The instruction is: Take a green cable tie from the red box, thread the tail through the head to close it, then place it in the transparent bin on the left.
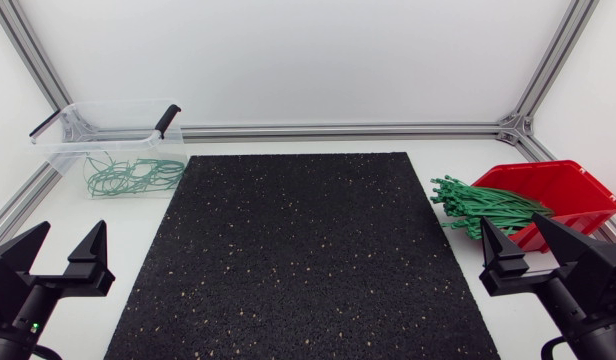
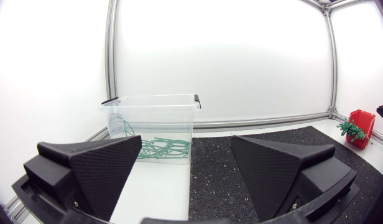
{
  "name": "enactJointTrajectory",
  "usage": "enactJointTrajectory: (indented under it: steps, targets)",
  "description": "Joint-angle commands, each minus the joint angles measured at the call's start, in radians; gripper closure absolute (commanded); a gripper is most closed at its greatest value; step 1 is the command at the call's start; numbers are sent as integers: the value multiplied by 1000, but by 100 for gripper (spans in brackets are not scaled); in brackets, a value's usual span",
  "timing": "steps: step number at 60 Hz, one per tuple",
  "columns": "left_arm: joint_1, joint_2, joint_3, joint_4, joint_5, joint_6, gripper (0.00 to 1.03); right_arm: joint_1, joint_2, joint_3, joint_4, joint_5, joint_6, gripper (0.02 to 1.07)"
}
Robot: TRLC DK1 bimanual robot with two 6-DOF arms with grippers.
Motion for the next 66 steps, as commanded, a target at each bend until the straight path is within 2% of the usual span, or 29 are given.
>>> enactJointTrajectory:
  steps: [1, 20, 32, 47, 66]
  targets:
    - [3, -6, -40, -17, -9, 8, 3, 2, -12, -22, 5, -2, -13, 5]
    - [-5, -7, -40, -15, -9, 8, 3, -4, -12, -16, 14, 4, -14, 5]
    - [-2, -6, -40, -18, -9, 9, 3, -4, -10, 74, -4, 19, -13, 6]
    - [0, -7, -40, -15, -9, 9, 3, -4, 39, 242, -34, 33, -14, 6]
    - [1, -6, -40, -15, -9, 9, 3, -5, 369, 613, -164, 78, -13, 6]
